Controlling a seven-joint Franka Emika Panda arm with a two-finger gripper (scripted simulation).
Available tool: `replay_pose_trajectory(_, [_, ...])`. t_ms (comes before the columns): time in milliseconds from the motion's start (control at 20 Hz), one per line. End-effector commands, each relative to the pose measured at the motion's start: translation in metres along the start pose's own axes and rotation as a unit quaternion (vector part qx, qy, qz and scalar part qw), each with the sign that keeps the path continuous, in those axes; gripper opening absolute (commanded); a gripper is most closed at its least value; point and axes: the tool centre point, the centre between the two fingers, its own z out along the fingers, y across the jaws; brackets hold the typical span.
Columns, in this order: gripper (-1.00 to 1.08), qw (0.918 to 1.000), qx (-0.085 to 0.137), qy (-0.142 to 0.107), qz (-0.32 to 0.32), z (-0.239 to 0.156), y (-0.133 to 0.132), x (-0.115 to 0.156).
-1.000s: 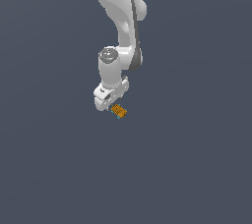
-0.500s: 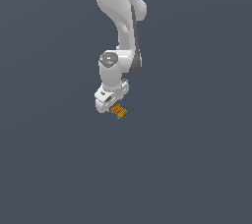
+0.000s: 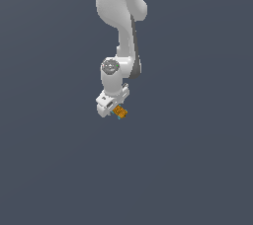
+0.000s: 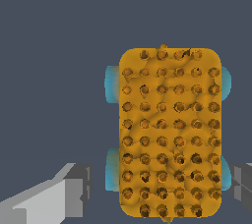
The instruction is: Pick up the object and move it to a goal position.
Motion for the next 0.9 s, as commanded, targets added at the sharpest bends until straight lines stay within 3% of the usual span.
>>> replay_pose_trajectory(0, [-1.0, 1.0, -0.001, 0.0, 0.0, 0.001, 0.0, 0.0])
replay_pose_trajectory(850, [-1.0, 1.0, -0.001, 0.0, 0.0, -0.009, 0.006, 0.007])
